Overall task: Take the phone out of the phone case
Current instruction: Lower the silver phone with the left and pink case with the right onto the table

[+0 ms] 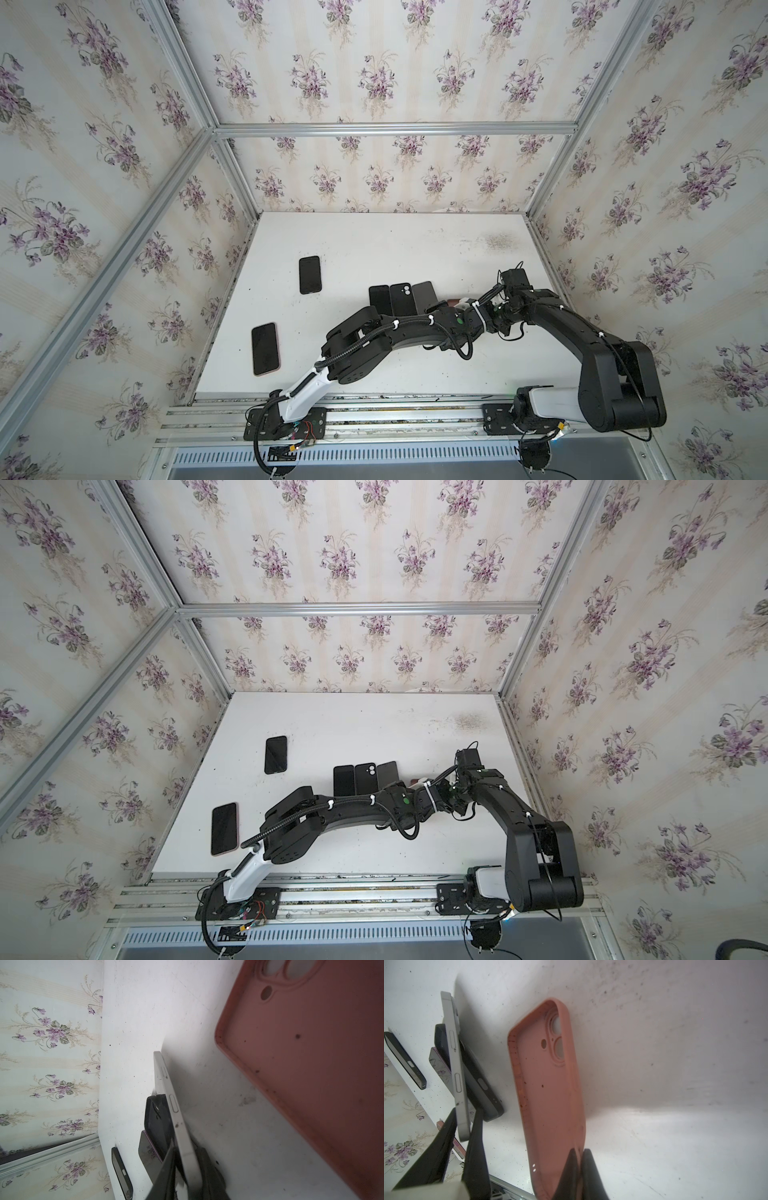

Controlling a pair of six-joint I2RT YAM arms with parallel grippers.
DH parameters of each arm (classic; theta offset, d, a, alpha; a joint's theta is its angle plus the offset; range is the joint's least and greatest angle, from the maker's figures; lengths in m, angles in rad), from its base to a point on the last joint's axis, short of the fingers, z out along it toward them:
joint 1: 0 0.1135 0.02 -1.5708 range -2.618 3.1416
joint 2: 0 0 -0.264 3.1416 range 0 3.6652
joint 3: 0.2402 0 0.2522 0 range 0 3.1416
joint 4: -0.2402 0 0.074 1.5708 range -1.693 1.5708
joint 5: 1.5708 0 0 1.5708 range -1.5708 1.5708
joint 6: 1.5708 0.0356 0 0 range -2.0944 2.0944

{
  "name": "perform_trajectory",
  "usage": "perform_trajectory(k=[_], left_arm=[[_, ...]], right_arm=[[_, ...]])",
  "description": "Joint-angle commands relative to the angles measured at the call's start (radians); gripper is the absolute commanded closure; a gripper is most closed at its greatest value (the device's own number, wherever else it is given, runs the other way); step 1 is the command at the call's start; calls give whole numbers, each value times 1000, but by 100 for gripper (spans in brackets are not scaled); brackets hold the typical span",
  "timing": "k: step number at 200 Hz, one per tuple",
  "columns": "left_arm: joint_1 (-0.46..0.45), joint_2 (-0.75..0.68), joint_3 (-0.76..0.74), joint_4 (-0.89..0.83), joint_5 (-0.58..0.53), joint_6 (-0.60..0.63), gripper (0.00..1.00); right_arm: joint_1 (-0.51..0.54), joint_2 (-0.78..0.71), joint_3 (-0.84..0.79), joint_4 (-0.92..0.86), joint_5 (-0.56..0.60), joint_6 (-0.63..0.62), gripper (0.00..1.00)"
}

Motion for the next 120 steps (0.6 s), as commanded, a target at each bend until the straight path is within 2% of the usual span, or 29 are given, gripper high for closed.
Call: perform_trajectory(k=[1,52,89,110,120], left_arm=[[-9,12,-10,-1,153,90,77],[1,6,-33,19,156,82,67],[11,-3,-40,27,163,72,57],[12,-17,-39,31,167,63,46],[12,-31,-41,30,168,57,37]], right_arm=[[7,2,8,96,-103,-3,100],[-29,15,26,54,-54,-19,100],[-54,27,35,53,-68,-39,100],[-54,45,41,58,-74,-47,100],[-54,53,50,50,-58,-57,100]])
